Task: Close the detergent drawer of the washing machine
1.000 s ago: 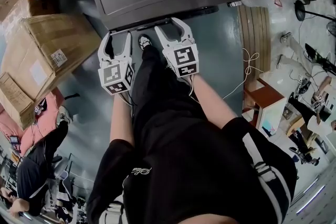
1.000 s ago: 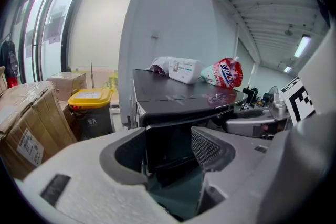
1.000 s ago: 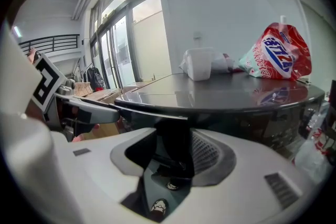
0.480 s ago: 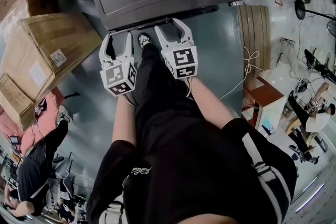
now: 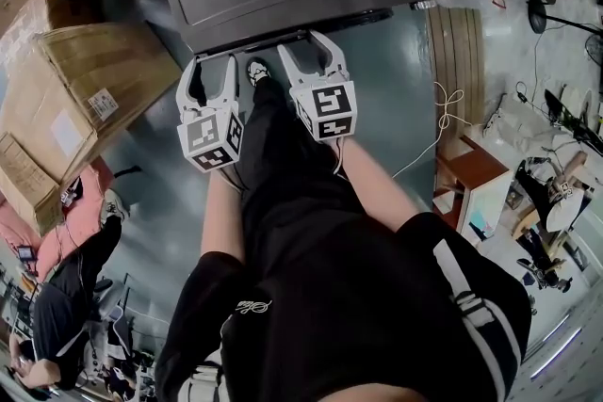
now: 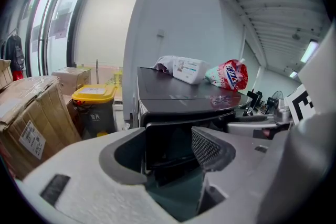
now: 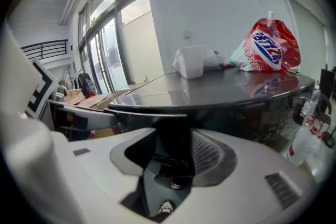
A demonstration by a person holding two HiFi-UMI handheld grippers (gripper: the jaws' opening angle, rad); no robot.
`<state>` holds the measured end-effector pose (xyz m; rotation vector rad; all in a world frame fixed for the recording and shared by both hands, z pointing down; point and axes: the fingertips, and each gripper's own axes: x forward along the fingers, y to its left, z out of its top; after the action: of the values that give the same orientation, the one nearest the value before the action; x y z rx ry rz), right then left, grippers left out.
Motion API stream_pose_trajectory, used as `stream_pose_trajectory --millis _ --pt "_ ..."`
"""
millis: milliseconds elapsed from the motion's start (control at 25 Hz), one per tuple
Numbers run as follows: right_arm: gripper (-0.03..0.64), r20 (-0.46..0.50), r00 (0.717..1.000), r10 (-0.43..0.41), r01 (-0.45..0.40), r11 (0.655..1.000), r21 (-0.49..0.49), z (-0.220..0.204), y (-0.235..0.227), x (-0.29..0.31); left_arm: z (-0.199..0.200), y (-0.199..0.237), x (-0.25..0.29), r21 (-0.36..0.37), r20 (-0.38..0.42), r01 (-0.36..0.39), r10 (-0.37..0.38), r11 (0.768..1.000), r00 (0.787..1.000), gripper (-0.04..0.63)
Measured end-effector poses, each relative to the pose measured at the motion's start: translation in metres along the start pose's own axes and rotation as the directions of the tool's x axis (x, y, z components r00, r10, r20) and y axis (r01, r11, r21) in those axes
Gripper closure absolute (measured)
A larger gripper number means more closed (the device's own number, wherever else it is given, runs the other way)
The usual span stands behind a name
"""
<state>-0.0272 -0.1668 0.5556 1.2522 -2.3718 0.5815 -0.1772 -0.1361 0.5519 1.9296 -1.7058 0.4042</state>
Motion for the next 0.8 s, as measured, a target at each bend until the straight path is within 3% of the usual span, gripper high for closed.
stream_pose_trajectory --millis 800 --pt "0.428 0.003 1.000 -0.022 0.022 0.999 0.040 -0.0009 -0.0012 0.0024 0.0013 0.0015 0.0024 -0.013 0.001 0.009 -0.009 1.000 1.000 0.314"
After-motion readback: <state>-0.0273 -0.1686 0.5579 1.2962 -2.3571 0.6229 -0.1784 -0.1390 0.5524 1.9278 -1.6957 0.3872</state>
